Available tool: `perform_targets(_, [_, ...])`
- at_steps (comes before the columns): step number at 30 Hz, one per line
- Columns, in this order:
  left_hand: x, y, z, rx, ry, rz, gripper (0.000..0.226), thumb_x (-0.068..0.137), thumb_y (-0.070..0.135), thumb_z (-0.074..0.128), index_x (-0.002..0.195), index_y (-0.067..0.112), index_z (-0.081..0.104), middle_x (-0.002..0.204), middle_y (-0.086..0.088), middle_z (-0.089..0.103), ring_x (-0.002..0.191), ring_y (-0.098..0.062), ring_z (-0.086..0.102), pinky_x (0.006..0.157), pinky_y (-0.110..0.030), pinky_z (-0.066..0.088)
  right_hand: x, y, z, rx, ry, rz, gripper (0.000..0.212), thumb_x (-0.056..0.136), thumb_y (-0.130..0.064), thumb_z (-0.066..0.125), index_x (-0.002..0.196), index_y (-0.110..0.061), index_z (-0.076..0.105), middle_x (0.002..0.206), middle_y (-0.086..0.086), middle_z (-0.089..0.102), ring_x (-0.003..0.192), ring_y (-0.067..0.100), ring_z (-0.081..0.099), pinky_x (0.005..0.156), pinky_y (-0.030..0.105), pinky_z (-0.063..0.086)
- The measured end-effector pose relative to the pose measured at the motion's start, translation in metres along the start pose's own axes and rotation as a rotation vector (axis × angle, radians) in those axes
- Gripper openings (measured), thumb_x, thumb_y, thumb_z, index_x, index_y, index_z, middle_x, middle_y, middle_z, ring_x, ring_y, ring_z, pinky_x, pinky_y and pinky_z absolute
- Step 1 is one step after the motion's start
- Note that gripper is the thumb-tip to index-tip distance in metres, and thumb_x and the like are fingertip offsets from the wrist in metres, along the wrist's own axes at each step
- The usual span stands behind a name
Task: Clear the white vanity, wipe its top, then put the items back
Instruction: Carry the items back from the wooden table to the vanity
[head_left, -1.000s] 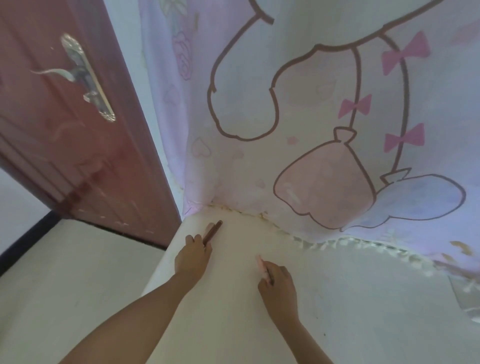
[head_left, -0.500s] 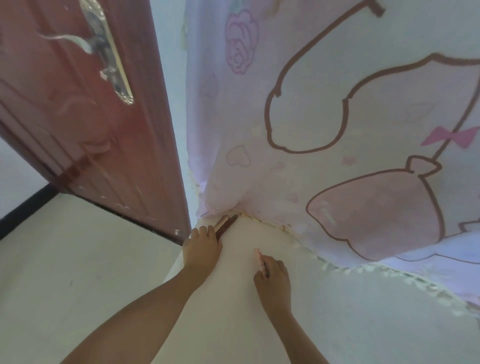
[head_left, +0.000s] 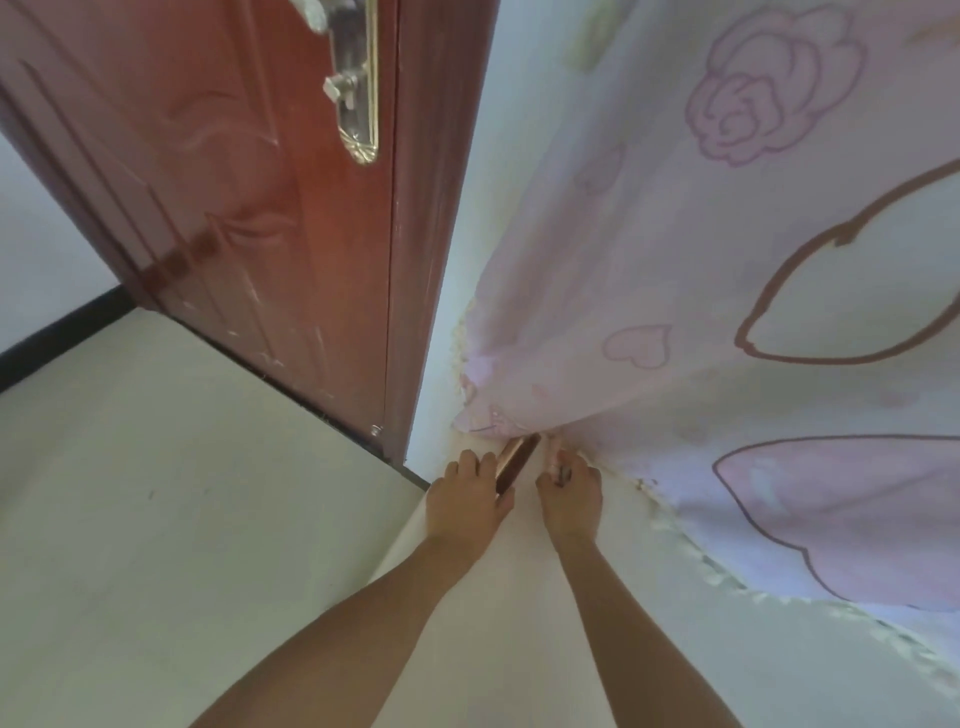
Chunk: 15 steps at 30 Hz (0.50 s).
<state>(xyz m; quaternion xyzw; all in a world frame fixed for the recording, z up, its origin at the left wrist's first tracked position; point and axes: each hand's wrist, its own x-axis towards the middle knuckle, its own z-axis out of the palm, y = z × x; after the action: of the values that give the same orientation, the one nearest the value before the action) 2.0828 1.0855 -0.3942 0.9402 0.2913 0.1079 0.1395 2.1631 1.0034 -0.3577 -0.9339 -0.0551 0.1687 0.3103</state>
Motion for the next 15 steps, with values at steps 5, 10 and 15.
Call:
perform_targets(5, [0.004, -0.001, -0.002, -0.022, 0.020, 0.043, 0.039, 0.043, 0.040, 0.086, 0.065, 0.017, 0.064, 0.054, 0.000, 0.051, 0.041, -0.014, 0.049, 0.031, -0.016, 0.030, 0.001, 0.002, 0.006, -0.093, -0.041, -0.071, 0.039, 0.087, -0.011, 0.051, 0.126, -0.009, 0.049, 0.121, 0.016, 0.048, 0.104, 0.030, 0.050, 0.085, 0.026, 0.036])
perform_targets(10, [0.014, -0.007, -0.003, -0.006, 0.131, 0.094, 0.024, 0.070, 0.035, 0.057, 0.058, 0.016, 0.063, 0.050, 0.000, 0.052, 0.047, -0.017, 0.050, 0.034, -0.017, 0.029, -0.001, 0.018, -0.015, -0.243, -0.033, -0.137, 0.054, 0.085, -0.006, 0.049, 0.137, -0.013, 0.038, 0.144, 0.008, 0.033, 0.130, 0.025, 0.034, 0.103, 0.031, 0.031])
perform_targets(15, [0.017, -0.016, 0.003, -0.061, 0.175, 0.175, 0.031, 0.073, 0.031, 0.040, 0.059, 0.016, 0.063, 0.053, 0.001, 0.056, 0.053, -0.019, 0.053, 0.045, -0.023, 0.039, 0.001, 0.020, -0.022, -0.537, -0.116, -0.231, 0.061, 0.085, -0.009, 0.046, 0.143, -0.019, 0.028, 0.149, 0.003, 0.030, 0.135, 0.022, 0.029, 0.106, 0.033, 0.027])
